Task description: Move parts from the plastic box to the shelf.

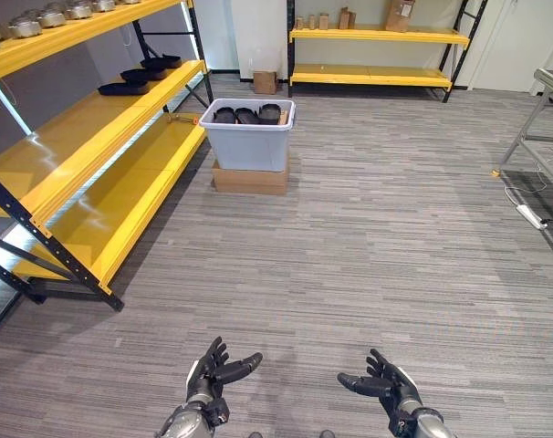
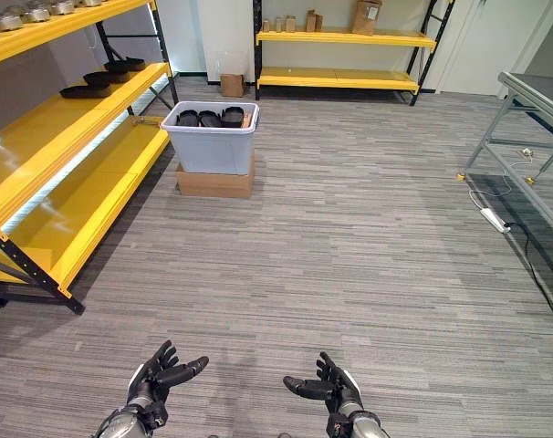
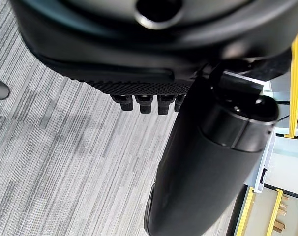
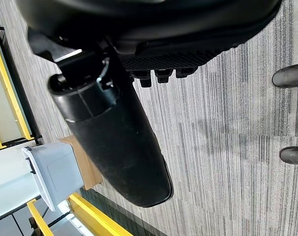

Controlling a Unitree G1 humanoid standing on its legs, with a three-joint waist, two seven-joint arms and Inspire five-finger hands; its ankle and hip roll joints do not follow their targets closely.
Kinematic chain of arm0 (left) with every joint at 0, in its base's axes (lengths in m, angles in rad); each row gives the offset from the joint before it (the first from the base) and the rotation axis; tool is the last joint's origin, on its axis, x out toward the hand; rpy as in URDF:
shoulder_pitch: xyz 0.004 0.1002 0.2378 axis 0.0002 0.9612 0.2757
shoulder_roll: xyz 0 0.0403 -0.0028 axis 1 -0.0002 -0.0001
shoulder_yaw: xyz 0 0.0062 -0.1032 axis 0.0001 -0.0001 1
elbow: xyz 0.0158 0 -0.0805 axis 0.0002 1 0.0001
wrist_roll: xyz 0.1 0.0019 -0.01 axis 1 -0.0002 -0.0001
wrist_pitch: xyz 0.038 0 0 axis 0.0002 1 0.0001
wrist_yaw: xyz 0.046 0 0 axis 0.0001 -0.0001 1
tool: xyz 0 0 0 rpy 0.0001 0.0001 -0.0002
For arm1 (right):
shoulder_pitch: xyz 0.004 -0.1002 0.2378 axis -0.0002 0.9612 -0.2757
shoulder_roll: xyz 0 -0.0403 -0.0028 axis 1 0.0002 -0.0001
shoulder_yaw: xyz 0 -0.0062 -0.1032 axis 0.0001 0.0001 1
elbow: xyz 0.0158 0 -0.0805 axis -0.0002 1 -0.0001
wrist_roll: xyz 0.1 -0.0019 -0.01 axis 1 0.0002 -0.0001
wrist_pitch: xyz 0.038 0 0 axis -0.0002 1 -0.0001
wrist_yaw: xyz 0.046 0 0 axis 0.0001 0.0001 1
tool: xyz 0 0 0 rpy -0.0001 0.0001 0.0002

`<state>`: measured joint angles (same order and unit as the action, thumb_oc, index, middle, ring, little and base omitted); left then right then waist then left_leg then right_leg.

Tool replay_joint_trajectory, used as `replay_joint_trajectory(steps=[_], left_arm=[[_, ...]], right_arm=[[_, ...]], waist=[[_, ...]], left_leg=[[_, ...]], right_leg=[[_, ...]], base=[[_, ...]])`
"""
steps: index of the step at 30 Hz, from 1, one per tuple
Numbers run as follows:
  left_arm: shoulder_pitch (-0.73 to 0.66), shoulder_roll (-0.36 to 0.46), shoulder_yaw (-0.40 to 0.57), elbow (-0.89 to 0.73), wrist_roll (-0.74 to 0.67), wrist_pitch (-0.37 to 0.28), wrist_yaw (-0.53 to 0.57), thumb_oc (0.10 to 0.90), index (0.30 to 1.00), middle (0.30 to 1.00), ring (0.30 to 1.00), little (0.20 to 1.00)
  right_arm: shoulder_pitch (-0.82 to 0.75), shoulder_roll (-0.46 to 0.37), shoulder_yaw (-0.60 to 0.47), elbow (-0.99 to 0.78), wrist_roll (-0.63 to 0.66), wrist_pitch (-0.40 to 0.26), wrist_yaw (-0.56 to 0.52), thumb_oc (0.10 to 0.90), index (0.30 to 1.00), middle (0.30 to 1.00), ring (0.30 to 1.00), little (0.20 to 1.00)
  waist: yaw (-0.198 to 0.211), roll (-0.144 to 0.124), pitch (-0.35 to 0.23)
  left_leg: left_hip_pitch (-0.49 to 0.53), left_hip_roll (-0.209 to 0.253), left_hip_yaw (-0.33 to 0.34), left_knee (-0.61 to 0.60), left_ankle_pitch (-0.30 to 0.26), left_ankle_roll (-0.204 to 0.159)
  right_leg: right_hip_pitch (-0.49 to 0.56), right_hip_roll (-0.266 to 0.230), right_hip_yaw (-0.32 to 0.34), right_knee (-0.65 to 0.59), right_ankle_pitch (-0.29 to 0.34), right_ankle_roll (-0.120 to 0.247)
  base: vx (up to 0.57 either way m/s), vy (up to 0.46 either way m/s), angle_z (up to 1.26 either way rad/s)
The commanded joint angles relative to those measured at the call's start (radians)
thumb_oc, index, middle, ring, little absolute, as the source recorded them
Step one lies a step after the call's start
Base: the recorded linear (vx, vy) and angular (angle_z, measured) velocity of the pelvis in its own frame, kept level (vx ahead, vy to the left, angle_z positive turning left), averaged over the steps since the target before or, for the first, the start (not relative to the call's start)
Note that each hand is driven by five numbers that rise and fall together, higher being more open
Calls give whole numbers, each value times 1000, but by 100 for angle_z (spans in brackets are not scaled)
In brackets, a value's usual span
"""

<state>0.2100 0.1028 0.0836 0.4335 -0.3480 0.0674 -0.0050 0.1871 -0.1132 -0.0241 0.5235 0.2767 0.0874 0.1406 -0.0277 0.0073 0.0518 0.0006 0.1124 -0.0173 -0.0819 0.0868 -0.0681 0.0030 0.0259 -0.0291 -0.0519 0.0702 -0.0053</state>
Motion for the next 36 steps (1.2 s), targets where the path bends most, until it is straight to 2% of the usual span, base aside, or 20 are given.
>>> replay_joint_trajectory(steps=[1,18,28,32,34,36], left_arm=[[-87,42,10,-27,-21,-62,5,900,1000,1000,1000,1000],[-88,37,4,-26,-30,-61,0,900,1000,1000,1000,1000],[-95,34,24,-42,-27,-62,-3,900,1000,1000,1000,1000],[-107,28,25,-61,-21,-58,-5,900,1000,1000,1000,1000],[-117,19,20,-67,-9,-59,-9,900,1000,1000,1000,1000],[-116,9,10,-67,11,-52,-14,900,1000,1000,1000,1000]], right_arm=[[-59,2,-25,-82,7,-78,11,900,1000,1000,1000,1000],[-62,-4,-22,-80,6,-82,9,900,1000,1000,1000,1000],[-79,-10,-27,-73,1,-81,-3,900,1000,1000,1000,1000],[-86,-13,-23,-68,-8,-82,-7,900,1000,1000,1000,1000],[-83,-6,-25,-74,-1,-82,-9,900,1000,1000,1000,1000],[-67,-3,-33,-63,-1,-86,-7,900,1000,1000,1000,1000]], waist=[[-7,32,-8],[-7,35,-5],[8,27,12],[19,29,31],[21,36,49],[18,62,75]], left_leg=[[22,0,-3,-5,-77,25],[25,1,-4,-5,-79,26],[18,-9,-9,-5,-63,22],[32,-29,-2,-5,-50,24],[52,-39,3,-5,-41,24],[94,-33,10,0,-37,27]], right_leg=[[-58,-36,59,41,18,-2],[-63,-35,58,47,18,-1],[-80,-45,60,59,21,-3],[-101,-46,72,185,21,-6],[-138,-34,77,308,25,-3],[-192,3,76,476,24,7]], base=[[0,0,0],[0,0,0],[19,32,-4],[58,137,-4],[89,216,-7],[119,229,-20]])
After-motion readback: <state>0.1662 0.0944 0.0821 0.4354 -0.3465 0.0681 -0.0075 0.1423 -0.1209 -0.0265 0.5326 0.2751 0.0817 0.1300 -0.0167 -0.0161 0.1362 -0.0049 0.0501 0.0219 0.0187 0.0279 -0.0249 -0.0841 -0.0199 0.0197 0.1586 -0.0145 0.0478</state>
